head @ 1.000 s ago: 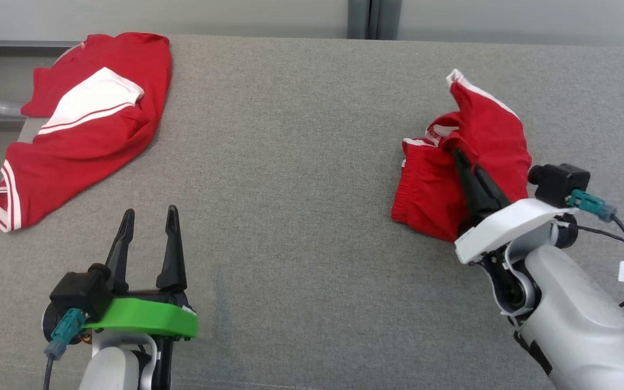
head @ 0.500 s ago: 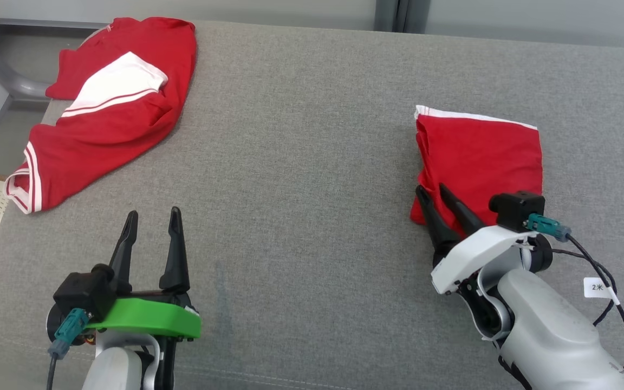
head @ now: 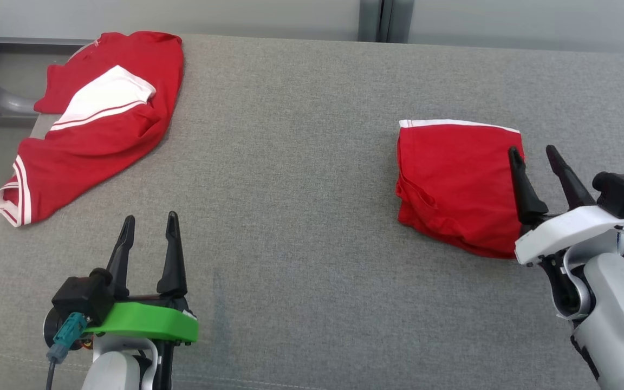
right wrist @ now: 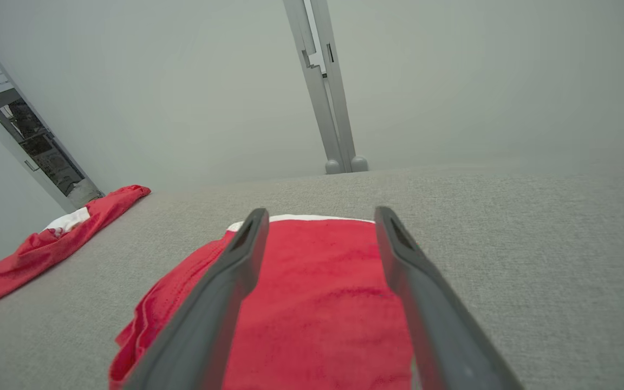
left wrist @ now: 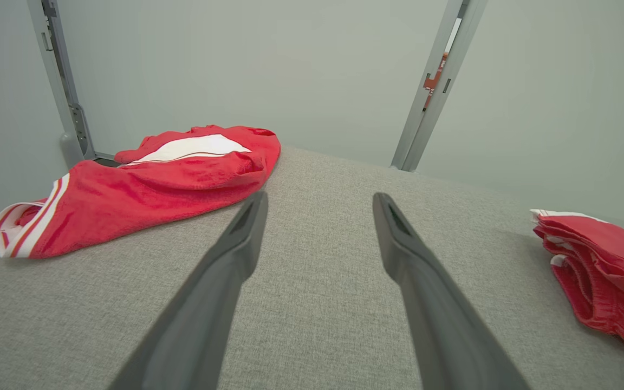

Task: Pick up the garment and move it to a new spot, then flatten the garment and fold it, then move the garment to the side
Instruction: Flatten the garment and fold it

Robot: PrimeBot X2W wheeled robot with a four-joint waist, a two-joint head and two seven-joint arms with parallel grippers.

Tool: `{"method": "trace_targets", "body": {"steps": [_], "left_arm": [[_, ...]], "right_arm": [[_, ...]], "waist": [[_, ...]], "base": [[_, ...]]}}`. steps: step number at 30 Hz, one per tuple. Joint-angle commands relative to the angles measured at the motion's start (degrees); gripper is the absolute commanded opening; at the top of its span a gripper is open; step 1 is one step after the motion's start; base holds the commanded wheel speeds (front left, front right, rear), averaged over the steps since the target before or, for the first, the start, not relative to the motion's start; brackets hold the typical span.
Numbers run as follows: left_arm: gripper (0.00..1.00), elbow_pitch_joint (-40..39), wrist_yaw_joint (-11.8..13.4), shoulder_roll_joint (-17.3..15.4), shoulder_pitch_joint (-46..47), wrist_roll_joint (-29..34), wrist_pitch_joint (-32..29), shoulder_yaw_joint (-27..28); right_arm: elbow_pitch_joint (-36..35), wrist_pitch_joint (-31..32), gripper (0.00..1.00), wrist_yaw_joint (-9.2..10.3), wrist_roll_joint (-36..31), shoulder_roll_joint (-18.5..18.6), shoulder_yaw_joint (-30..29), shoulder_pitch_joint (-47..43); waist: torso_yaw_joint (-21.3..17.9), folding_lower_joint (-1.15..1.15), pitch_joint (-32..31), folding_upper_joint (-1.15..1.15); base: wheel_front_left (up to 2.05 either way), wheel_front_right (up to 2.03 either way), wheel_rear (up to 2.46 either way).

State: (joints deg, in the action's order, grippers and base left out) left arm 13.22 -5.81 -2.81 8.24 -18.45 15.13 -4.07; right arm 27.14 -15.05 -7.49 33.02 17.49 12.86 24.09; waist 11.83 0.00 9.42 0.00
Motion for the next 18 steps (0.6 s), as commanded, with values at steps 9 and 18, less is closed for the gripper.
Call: {"method": "trace_targets", "body": {"steps": [9, 18], "left_arm": [[1.0, -0.2, -0.1, -0.2, 1.4, -0.3, 0.0, -0.9], [1.0, -0.2, 0.2, -0.2, 2.3, -1.0, 0.0, -1.2]], "right_arm": [[9.8, -0.2, 0.0, 0.0, -7.7, 0.4, 1.0, 4.2], [14.1, -0.2, 0.0, 0.0, -12.1, -7.2, 5.1, 4.9]], "waist": [[1.3, 0.0, 1.8, 0.0], [3.3, 0.0, 3.2, 0.0]], "base": [[0.0, 0.0, 0.0], [0.0, 0.0, 0.0]]}}
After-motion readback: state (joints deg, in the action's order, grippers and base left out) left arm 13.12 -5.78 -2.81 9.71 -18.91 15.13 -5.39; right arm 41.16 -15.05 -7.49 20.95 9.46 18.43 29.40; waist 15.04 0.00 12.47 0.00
